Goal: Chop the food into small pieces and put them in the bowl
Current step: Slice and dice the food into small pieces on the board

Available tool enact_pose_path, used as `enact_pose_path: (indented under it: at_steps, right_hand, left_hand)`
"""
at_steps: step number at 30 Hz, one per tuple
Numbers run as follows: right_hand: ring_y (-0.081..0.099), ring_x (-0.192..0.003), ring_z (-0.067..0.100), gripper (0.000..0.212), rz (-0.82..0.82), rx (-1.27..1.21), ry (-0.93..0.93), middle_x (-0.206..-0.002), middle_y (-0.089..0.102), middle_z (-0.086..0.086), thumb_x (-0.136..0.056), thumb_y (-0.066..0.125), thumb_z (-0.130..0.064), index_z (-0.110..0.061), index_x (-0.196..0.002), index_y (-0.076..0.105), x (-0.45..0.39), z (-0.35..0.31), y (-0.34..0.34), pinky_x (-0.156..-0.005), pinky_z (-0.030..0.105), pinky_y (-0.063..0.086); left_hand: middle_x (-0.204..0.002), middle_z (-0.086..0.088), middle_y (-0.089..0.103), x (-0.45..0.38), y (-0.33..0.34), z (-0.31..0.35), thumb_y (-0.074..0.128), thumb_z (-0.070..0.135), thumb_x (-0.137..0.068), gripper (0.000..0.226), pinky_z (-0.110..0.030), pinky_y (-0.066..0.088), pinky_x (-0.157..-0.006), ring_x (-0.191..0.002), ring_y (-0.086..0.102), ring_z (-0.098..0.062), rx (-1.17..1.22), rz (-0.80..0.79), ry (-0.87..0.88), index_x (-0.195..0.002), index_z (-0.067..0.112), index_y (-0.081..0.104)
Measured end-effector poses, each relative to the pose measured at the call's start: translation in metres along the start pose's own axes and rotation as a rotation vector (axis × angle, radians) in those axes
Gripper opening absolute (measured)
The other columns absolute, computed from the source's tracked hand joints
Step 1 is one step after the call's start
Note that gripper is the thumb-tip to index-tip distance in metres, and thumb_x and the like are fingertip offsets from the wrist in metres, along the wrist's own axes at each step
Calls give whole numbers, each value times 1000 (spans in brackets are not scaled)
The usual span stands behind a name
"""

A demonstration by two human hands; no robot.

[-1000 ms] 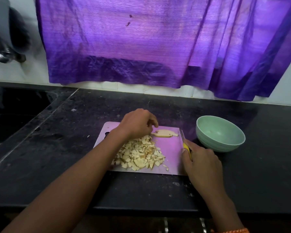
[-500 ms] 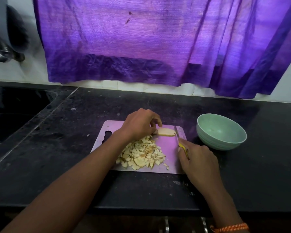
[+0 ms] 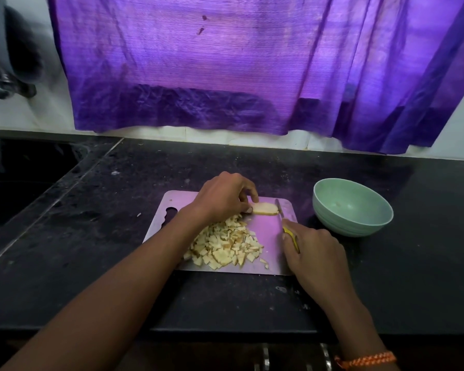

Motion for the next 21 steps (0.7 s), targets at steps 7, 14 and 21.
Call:
enact_pose_path:
  at_steps: [7,14,21]
  right_hand:
    - [53,-69,24,41,1,9,5,-79,65,3,-102,42,-43,-37,-138,60,1,0,-1,-60,35,36]
    - [58,-71,30,44,48,-70,3,-75,64,6,-100,46,-36,-36,-143,54,0,3,-3,-63,40,49]
    - [61,-75,36,42,27,-50,-45,-78,66,9,-100,46,-39,-38,-142,54,-2,2,5,-63,42,47]
  left_hand:
    - [-92,14,77,0,-6,-3,85,27,-90,20,-25,53,-63,-79,67,-3,-90,57,-8,-108,35,81]
    - [-104,14,71,2,-5,4,75,29,-97,16,-30,54,-68,-93,66,-9,-98,85,35,-112,34,80]
    - [-137,10,64,0,19,23,66,51,-100,44,-36,47,-83,-126,58,-16,-201,31,84,-136,26,72]
Point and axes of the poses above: each hand's wrist, its own x-axis away from the middle knuckle, its own y-axis out of the palm, z = x × y, the point moved 6 cm from there along -x, towards the middle knuckle
